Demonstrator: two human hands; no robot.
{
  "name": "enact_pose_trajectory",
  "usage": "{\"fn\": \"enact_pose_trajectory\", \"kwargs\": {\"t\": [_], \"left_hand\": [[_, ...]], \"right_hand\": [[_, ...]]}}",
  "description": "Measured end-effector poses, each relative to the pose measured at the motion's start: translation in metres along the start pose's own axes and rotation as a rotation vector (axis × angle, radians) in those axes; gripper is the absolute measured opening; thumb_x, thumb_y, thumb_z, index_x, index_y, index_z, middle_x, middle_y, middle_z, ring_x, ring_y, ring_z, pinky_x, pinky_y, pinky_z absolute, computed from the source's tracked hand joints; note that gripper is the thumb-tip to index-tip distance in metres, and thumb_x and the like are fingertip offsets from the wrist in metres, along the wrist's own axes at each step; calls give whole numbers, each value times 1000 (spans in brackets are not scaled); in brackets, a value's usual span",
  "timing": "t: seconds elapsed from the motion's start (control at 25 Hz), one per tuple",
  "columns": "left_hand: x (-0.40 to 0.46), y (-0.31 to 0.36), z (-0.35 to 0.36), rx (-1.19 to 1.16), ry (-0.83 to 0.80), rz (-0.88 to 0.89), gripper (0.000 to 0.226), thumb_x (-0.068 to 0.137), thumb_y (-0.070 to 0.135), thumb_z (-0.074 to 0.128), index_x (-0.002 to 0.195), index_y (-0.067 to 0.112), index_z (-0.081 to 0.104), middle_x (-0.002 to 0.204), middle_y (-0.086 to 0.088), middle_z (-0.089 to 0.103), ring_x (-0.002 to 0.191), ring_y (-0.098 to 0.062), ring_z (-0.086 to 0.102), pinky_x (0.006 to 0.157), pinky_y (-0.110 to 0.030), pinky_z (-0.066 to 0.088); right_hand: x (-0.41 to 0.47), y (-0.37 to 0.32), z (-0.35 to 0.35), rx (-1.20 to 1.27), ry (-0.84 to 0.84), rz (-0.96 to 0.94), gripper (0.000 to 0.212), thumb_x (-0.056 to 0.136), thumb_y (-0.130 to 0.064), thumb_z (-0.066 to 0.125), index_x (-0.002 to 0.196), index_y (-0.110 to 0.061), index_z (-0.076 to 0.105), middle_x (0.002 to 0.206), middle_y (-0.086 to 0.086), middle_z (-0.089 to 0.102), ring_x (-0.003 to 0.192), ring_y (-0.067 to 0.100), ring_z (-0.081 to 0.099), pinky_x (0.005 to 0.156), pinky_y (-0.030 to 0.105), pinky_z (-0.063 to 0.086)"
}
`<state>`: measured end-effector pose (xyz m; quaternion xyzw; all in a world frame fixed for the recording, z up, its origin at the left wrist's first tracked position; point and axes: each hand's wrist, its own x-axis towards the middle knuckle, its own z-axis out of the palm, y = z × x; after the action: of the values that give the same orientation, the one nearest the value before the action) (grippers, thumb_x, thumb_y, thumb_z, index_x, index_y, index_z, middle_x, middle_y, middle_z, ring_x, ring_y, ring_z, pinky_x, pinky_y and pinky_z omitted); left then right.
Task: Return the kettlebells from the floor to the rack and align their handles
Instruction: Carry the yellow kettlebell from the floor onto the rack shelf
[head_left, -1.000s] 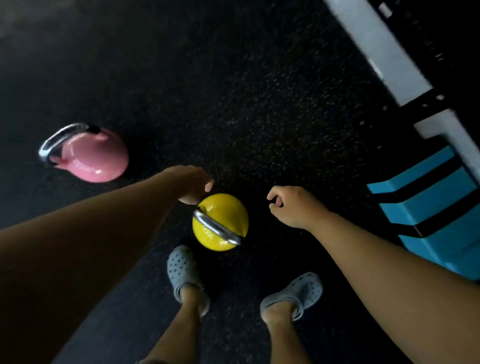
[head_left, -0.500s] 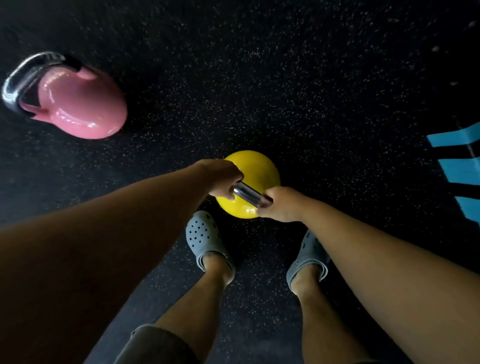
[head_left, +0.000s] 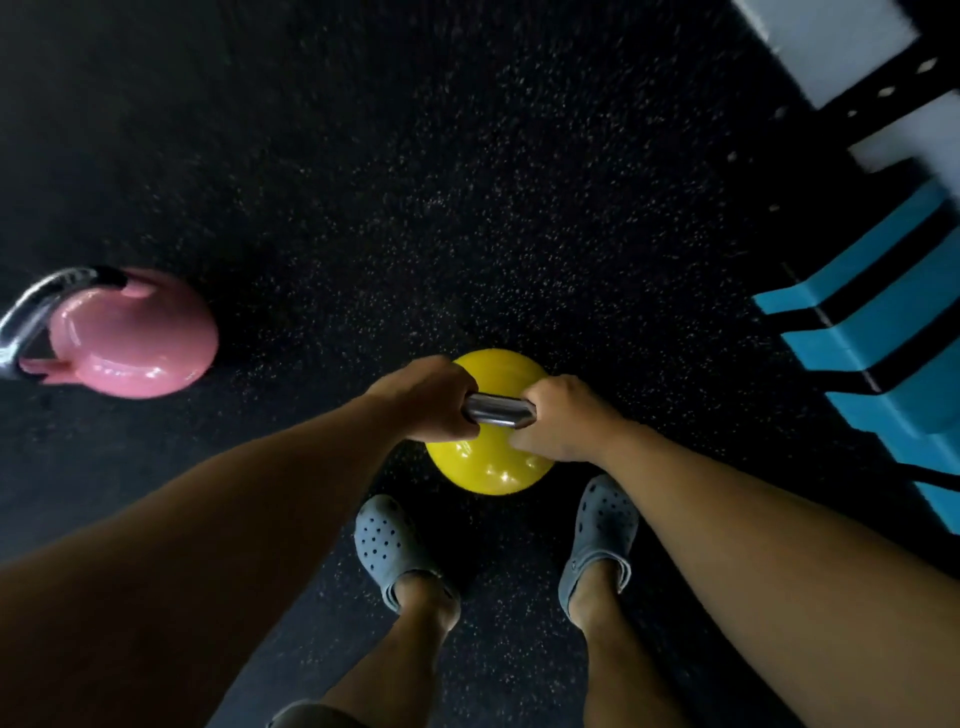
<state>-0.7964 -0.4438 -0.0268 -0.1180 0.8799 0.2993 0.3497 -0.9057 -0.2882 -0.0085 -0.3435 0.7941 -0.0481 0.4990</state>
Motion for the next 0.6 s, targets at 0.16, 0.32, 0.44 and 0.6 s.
{"fn": "enact_pose_trajectory", "kwargs": {"t": [0.16,0.32,0.44,0.6], "left_hand": [[10,35,-72,78,16,106,21,74,35,66,86,19,71,67,1,64,60,-19,61,52,-27,46],[41,77,-162,271,-19,250,24,75,37,65,85,16,70,75,-6,69,70,-25,67,53,-28,43],[59,110,-225,438,20,318,23,75,36,64,86,16,69,81,-9,71,76,-30,68,55,-28,39],[85,145,-309,531,134,414,28,77,41,62,85,15,69,87,-12,73,83,-35,69,61,-31,45]], "right_hand": [[-25,-6,-62,18,188,45,36,69,-30,69,52,-16,41,56,1,47,58,27,53,43,28,31],[-41,0,-125,94,388,122,38,65,-32,71,54,-14,40,55,2,46,58,29,53,44,27,29],[-48,-1,-173,125,506,173,27,68,-37,72,63,-17,54,66,12,57,63,31,57,53,28,33],[-48,0,-255,80,680,198,31,68,-41,69,77,-11,69,77,17,70,75,38,67,55,30,39]]}}
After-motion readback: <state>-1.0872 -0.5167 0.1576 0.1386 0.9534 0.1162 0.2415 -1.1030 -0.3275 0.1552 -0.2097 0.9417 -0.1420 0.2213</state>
